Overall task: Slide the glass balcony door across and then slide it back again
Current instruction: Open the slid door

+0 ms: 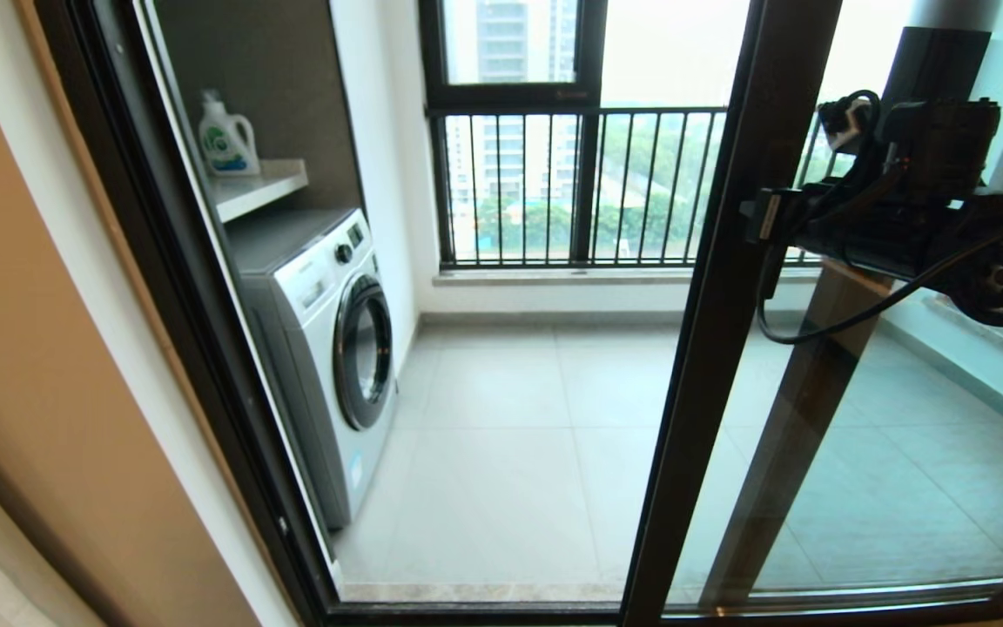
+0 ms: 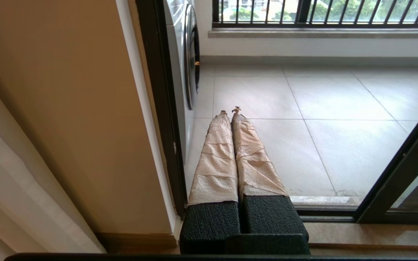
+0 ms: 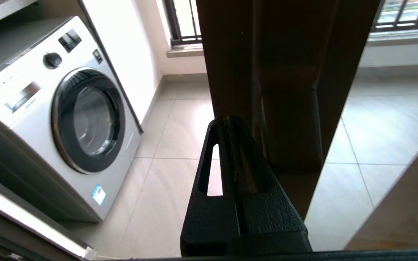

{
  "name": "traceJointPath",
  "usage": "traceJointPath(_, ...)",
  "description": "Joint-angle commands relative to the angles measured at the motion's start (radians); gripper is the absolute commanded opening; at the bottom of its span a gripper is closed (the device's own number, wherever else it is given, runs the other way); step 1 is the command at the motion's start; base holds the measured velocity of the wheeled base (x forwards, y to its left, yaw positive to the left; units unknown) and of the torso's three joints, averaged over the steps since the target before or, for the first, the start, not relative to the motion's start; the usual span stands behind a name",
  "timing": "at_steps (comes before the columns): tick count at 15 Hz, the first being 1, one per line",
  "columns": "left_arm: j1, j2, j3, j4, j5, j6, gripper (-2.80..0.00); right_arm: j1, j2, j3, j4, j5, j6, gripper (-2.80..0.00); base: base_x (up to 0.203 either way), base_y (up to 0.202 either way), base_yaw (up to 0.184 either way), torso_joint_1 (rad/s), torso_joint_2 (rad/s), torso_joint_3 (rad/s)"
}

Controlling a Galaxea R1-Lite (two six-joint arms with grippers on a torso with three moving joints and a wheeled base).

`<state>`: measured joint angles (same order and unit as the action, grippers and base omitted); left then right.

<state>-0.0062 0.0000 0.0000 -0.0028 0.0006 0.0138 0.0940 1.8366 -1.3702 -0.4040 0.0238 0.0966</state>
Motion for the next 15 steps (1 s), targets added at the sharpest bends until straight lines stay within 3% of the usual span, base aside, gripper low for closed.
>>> traceJointPath(1,0.000,0.002,0.000,0.000,0.001,0.000,-2.80,-0.018,-0.032,0.029,-0.004,0.006,0.002,-2.80,0.000,0.000,0.000,0.000,0.00,0.000)
traceJointPath(8,0.000,0.002,0.000,0.000,0.001,0.000,-2.80,-0.089,-0.092,0.080,-0.003,0.064,0.005,-2.80,0.000,0.000,0.000,0.000,0.00,0.000)
traceJointPath(15,0.000,0.002,0.000,0.000,-0.001,0.000,-2.80,0.037,-0.107,0.104,-0.003,0.074,0.003,-2.80,0.000,0.000,0.000,0.000,0.00,0.000)
